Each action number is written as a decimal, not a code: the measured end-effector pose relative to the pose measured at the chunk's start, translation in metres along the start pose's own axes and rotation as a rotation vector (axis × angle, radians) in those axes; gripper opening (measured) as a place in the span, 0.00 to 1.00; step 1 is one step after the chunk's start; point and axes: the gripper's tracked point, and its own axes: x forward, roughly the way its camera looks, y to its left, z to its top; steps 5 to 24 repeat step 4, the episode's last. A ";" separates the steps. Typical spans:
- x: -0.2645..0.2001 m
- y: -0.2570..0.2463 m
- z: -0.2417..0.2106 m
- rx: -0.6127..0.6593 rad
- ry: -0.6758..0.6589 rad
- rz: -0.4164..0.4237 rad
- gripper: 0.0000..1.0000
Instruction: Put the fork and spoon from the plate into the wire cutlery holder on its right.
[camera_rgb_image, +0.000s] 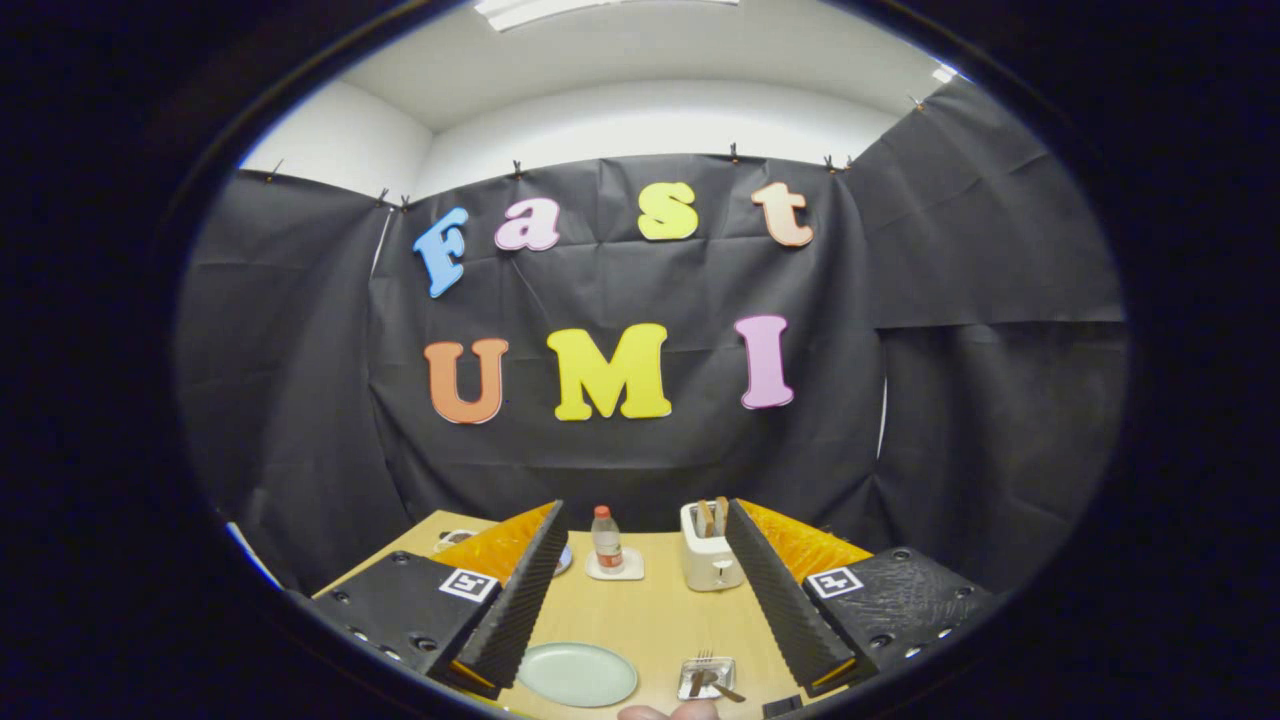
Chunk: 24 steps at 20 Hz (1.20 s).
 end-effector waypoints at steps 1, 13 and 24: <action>0.000 0.001 -0.002 0.001 0.004 0.003 0.96; 0.002 0.001 -0.002 -0.001 0.010 0.007 0.96; 0.002 0.001 -0.002 -0.001 0.010 0.007 0.96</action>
